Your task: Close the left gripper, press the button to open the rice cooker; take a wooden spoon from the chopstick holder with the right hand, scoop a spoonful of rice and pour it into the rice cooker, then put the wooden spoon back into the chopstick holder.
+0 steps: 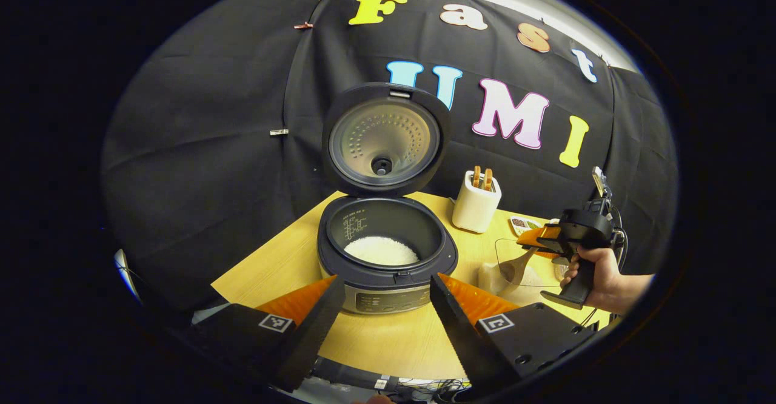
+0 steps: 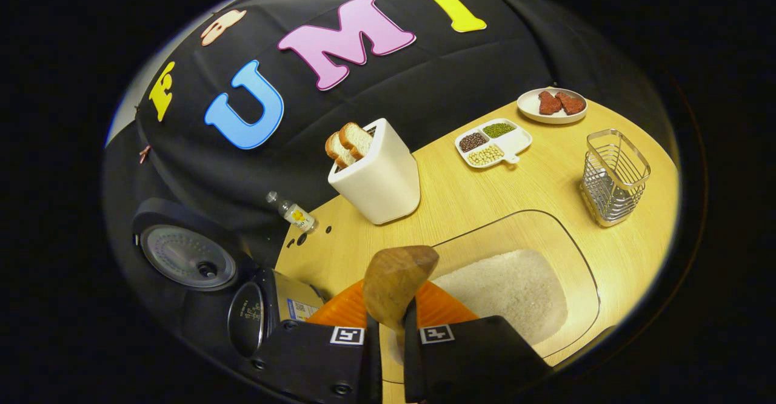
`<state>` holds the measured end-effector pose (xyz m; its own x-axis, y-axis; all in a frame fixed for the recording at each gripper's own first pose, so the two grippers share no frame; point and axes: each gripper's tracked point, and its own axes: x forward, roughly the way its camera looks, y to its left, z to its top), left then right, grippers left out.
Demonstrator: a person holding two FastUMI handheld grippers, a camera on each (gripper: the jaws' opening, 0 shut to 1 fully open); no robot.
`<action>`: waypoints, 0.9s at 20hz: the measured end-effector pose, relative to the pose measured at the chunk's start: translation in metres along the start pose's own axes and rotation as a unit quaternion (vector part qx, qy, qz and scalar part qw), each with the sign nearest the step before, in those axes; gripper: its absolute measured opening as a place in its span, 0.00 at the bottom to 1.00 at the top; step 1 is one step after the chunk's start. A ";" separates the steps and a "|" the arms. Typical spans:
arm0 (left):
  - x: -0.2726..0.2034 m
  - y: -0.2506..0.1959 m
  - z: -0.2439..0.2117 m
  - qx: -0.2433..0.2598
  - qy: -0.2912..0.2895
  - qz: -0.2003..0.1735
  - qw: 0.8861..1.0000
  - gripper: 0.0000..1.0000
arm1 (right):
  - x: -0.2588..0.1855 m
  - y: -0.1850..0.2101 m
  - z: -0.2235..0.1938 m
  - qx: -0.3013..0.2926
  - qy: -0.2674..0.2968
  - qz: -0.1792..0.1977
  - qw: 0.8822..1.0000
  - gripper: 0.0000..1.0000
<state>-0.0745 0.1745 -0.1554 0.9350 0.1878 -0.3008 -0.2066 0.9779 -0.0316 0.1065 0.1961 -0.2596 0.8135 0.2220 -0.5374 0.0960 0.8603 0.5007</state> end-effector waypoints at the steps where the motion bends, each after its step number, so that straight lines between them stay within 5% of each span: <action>1: 0.000 0.001 0.000 0.001 -0.001 -0.001 1.000 0.95 | -0.002 -0.007 0.003 0.022 0.000 -0.001 1.000 0.19; 10: 0.007 -0.009 0.017 0.005 -0.011 -0.021 1.000 0.96 | -0.042 -0.082 0.035 0.197 -0.022 -0.042 0.979 0.18; 18: 0.002 -0.009 0.023 -0.006 -0.026 -0.017 1.000 0.95 | -0.068 -0.067 0.079 0.266 -0.038 -0.011 0.963 0.18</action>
<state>-0.0643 0.1682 -0.1336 0.9551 0.1598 -0.2494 -0.1779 0.9827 -0.0516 0.0899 0.0873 -0.2031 0.8458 0.1538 -0.5108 0.3780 0.5029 0.7773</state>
